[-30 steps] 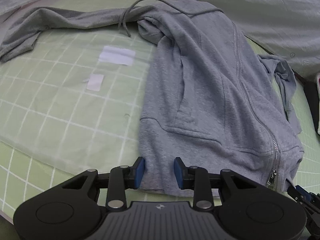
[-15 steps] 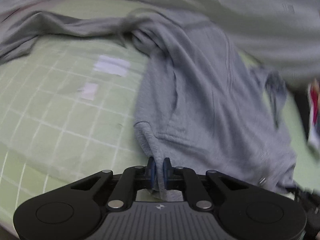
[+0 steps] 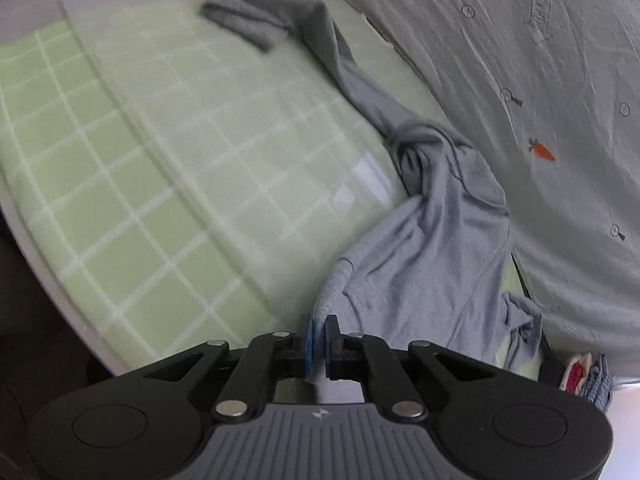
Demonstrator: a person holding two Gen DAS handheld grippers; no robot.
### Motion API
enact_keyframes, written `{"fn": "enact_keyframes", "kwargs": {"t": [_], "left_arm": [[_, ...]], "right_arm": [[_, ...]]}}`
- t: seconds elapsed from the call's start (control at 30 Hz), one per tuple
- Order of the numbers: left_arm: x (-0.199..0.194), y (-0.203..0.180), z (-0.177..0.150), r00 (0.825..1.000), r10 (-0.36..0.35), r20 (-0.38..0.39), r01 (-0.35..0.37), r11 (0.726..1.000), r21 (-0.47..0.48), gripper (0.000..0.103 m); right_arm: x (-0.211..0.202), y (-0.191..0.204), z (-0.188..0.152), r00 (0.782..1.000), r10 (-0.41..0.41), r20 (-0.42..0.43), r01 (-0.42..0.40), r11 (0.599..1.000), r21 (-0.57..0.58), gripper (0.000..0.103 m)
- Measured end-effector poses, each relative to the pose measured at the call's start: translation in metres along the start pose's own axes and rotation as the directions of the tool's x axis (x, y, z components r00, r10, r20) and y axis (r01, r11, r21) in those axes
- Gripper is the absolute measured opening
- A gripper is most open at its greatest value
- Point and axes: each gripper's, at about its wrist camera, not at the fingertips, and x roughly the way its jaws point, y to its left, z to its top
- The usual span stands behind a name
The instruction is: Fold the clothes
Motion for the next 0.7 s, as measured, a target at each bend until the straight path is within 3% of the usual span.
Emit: {"fn": "enact_keyframes", "kwargs": {"t": [0.1, 0.17, 0.23, 0.3, 0.37, 0.43, 0.5, 0.6, 0.7], "left_arm": [[-0.004, 0.001, 0.0, 1.0, 0.008, 0.005, -0.008, 1.0, 0.0, 0.006], [0.002, 0.003, -0.002, 0.997, 0.079, -0.004, -0.079, 0.997, 0.008, 0.006], [0.007, 0.0, 0.001, 0.983, 0.182, -0.01, -0.182, 0.982, 0.045, 0.003], [0.003, -0.005, 0.004, 0.979, 0.204, 0.002, -0.204, 0.975, 0.091, 0.007], [-0.003, -0.014, 0.009, 0.979, 0.201, 0.028, -0.203, 0.97, 0.133, 0.028], [-0.005, -0.025, 0.012, 0.972, 0.228, 0.057, -0.235, 0.951, 0.201, 0.049], [-0.001, -0.04, 0.013, 0.965, 0.251, 0.074, -0.261, 0.926, 0.272, 0.058], [0.014, -0.058, 0.01, 0.964, 0.257, 0.067, -0.264, 0.902, 0.342, 0.072], [0.033, -0.077, 0.003, 0.966, 0.257, 0.037, -0.252, 0.893, 0.373, 0.076]], "right_arm": [[-0.016, 0.005, 0.007, 0.998, -0.034, 0.06, 0.039, 0.996, -0.075, 0.0], [-0.002, 0.002, 0.004, 1.0, 0.003, -0.023, -0.004, 0.998, -0.058, 0.001], [0.007, -0.003, -0.001, 0.996, 0.028, -0.085, -0.031, 0.999, -0.028, 0.001], [0.006, -0.004, -0.001, 0.994, 0.045, -0.096, -0.047, 0.999, -0.022, 0.003], [0.001, -0.004, 0.003, 0.997, 0.039, -0.064, -0.041, 0.999, -0.033, 0.03], [-0.002, -0.003, 0.005, 0.999, 0.022, -0.034, -0.023, 0.999, -0.035, 0.044], [0.001, -0.006, 0.008, 0.999, 0.013, -0.03, -0.013, 1.0, -0.023, 0.046], [0.01, -0.015, 0.013, 1.0, 0.001, -0.017, 0.0, 1.0, 0.022, 0.064], [0.021, -0.026, 0.02, 1.0, -0.016, 0.001, 0.016, 0.997, 0.072, 0.084]]}}
